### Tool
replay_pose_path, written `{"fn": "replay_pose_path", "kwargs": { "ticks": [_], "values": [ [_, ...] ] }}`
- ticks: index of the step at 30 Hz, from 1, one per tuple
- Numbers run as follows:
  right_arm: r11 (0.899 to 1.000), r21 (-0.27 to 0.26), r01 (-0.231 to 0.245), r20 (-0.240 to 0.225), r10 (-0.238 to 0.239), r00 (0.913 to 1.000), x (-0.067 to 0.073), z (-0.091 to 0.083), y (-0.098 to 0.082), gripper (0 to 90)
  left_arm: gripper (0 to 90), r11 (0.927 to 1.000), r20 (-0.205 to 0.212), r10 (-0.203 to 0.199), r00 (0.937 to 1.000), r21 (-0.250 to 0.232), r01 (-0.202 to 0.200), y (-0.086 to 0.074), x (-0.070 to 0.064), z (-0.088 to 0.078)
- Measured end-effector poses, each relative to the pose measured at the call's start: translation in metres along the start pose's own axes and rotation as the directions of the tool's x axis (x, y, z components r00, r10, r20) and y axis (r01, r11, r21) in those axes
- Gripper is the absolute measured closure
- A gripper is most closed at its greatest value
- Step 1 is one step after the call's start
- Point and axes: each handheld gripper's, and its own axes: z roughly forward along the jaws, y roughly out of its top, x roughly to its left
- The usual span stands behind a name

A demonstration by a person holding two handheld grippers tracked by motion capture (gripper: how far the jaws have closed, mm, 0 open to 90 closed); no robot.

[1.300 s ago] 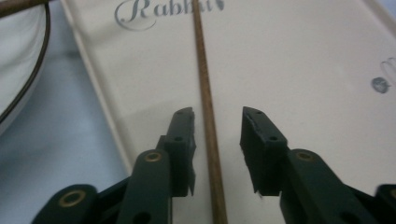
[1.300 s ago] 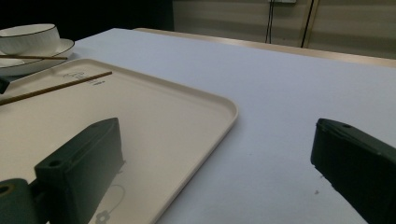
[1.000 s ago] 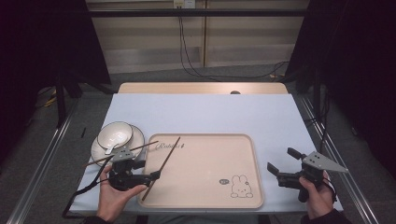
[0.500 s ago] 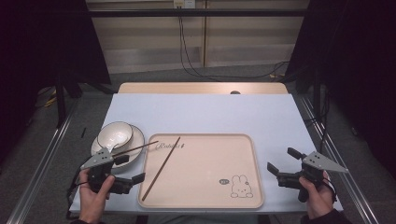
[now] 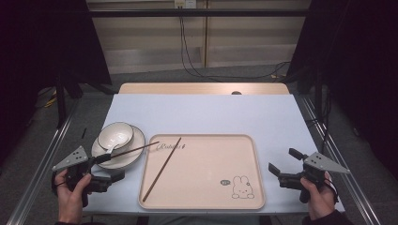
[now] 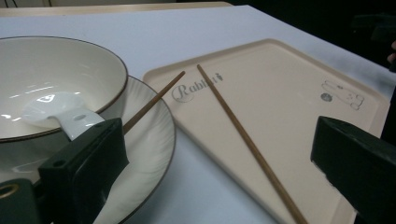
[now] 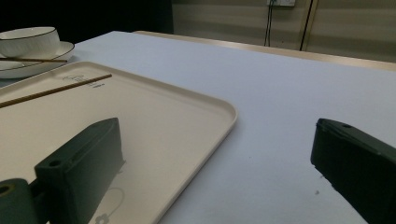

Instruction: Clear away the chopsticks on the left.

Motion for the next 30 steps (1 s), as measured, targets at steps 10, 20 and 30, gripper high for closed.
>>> {"fn": "replay_pose_path", "kwargs": {
  "ticks": [10, 20, 30],
  "values": [
    [1.0, 0.001, -0.002, 0.001, 0.002, 1.0, 0.0, 0.0, 0.0, 1.8, 4.3, 0.9991, 0.005, 0.04, 0.9992, 0.013, -0.04, 0.002, 0.015, -0.026],
    [1.0, 0.002, -0.002, 0.002, 0.002, 1.0, 0.0, 0.0, 0.0, 1.8, 6.9, 0.9911, -0.01, 0.08, 0.9967, 0.107, -0.079, -0.001, 0.052, -0.027],
    [1.0, 0.004, -0.004, 0.003, 0.004, 1.0, 0.0, 0.0, 0.0, 1.9, 28.1, 0.9632, -0.017, 0.163, 0.9864, 0.219, -0.156, -0.002, 0.074, -0.013]
  ]
}}
